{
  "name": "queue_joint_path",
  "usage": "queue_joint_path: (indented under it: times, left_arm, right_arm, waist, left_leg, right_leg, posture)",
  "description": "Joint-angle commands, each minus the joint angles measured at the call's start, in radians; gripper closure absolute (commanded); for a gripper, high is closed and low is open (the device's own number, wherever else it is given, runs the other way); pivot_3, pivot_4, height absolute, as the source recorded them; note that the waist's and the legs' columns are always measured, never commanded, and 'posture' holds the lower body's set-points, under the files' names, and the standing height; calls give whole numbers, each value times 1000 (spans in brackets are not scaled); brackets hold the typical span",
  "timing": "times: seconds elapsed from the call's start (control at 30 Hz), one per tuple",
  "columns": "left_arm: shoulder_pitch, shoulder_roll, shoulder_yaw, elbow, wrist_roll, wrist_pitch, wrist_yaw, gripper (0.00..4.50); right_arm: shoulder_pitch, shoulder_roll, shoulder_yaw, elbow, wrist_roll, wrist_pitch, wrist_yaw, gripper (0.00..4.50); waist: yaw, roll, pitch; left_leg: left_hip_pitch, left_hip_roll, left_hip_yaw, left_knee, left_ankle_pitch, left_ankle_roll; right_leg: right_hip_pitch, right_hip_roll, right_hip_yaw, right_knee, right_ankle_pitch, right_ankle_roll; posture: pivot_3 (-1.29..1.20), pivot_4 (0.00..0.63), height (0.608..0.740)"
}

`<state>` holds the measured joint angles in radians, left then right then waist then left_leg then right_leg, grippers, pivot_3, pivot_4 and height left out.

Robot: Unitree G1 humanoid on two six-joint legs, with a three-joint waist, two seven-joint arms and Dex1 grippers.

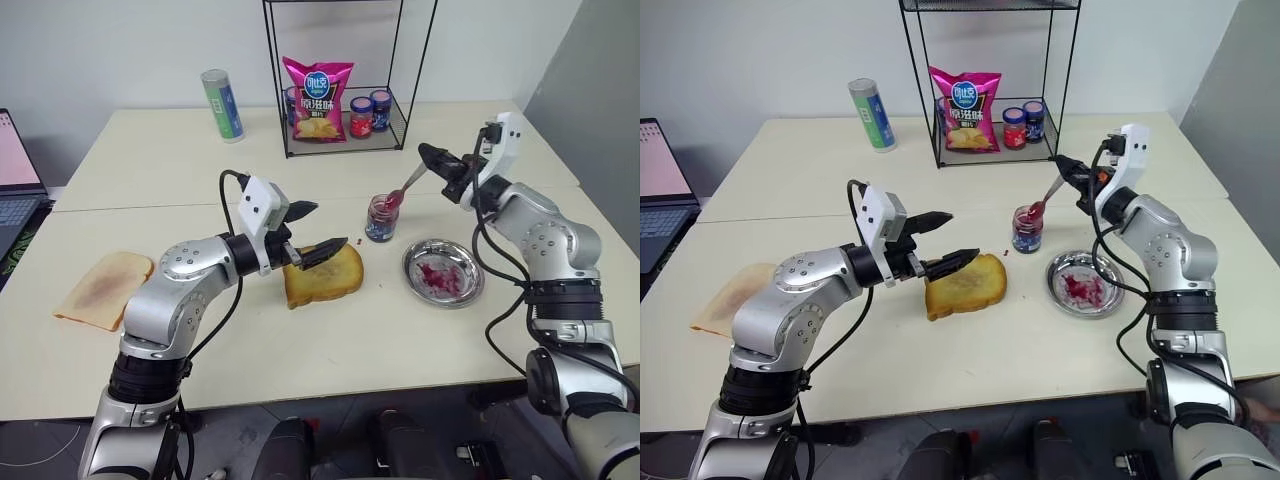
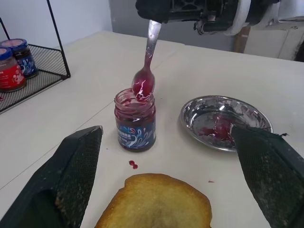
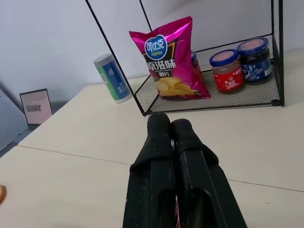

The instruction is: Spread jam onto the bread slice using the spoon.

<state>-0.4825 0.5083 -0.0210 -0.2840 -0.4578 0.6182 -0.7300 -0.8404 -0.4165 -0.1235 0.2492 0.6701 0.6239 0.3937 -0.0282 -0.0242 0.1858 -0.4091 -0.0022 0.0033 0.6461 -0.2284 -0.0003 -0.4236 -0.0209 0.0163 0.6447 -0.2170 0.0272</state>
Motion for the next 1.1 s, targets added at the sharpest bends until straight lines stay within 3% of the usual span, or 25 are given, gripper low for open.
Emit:
queue_joint_path:
  times: [0.03,0.3,0.6,1.1]
  left_arm:
    - [-2,10,0,-47,0,-2,5,0]
    - [7,13,2,-50,-4,-5,7,0]
    - [21,10,4,-64,-4,-8,18,0]
    - [20,10,6,-52,5,-32,26,0]
  right_arm:
    - [-50,14,46,22,-114,-117,51,4470]
    - [-28,7,199,75,-355,-318,168,4470]
    - [-30,39,248,156,-482,-387,198,4470]
    - [-93,152,20,159,-305,-10,95,4470]
  waist:
    - [0,0,0]
    - [-1,0,0]
    - [0,0,0]
    - [0,0,0]
  left_leg:
    - [0,0,0,0,0,0]
    - [0,0,0,0,0,0]
    - [0,0,0,0,0,0]
    - [1,0,0,0,0,0]
  right_leg:
    - [0,0,0,0,0,0]
    - [0,0,0,0,0,0]
    - [0,0,0,0,0,-1]
    - [0,-1,0,1,0,-1]
  posture:
    - [0,150,740]
    - [0,150,740]
    - [0,150,740]
    - [0,150,740]
